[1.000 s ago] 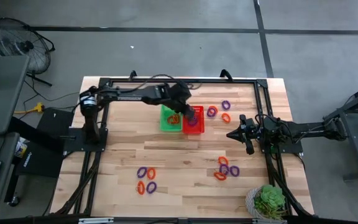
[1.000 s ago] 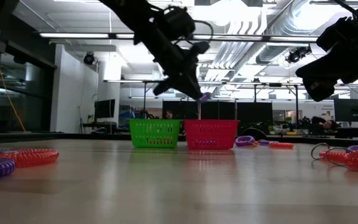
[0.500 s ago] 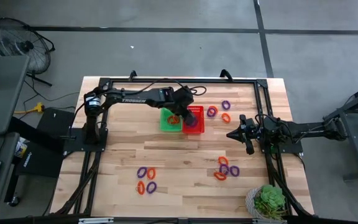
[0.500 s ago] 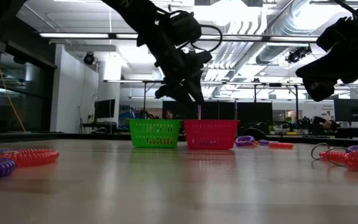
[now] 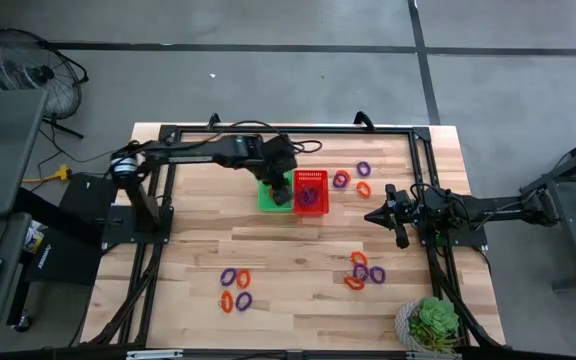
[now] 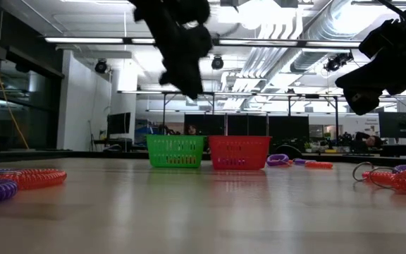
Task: Sort spring keychains
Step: Put the purple spring keychain into the orange bin
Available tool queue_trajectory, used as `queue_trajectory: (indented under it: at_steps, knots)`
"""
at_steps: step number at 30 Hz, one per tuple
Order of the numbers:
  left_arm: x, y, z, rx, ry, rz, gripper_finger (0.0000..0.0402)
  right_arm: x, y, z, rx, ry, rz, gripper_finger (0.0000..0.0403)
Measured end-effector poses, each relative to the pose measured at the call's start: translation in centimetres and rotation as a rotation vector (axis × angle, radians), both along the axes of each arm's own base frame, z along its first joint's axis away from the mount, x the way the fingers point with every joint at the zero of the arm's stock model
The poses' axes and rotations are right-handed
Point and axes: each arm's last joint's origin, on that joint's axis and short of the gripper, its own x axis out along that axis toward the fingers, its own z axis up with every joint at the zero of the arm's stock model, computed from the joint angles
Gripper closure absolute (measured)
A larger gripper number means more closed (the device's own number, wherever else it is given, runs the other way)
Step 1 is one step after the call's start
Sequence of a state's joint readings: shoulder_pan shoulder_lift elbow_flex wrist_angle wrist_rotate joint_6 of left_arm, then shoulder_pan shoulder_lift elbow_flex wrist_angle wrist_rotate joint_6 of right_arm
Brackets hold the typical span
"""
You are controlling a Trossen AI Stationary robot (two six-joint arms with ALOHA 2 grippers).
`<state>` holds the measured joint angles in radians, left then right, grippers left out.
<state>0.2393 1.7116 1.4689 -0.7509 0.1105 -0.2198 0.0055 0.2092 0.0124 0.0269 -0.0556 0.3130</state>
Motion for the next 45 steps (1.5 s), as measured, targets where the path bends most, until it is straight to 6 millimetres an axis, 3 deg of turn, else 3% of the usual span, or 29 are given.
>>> queue_trajectory:
  at_steps: [5, 11, 18, 25, 33, 45]
  knots:
    - [-3.5, -1.1, 2.3, 0.026, -0.087, -0.02, 0.0282, 0.0, 0.0, 0.0, 0.0, 0.0, 0.001, 0.0391]
    - [-8.7, -2.3, 2.0, 0.023, -0.117, 0.026, 0.0284, 0.0, 0.0, 0.0, 0.0, 0.0, 0.0, 0.0391]
    - [-14.3, -4.7, -1.2, -0.09, -0.08, 0.154, 0.0284, 0.0, 0.0, 0.0, 0.0, 0.0, 0.001, 0.0391]
    - [-18.0, -8.8, -5.0, -0.179, -0.024, 0.212, 0.0284, 0.0, 0.0, 0.0, 0.0, 0.0, 0.001, 0.0391]
    - [-20.1, -13.0, -7.8, -0.242, 0.057, 0.207, 0.0284, 0.0, 0.0, 0.0, 0.0, 0.0, 0.0, 0.0391]
    - [-19.5, -16.2, -9.8, -0.23, 0.135, 0.231, 0.0284, 0.0, 0.0, 0.0, 0.0, 0.0, 0.0, 0.0391]
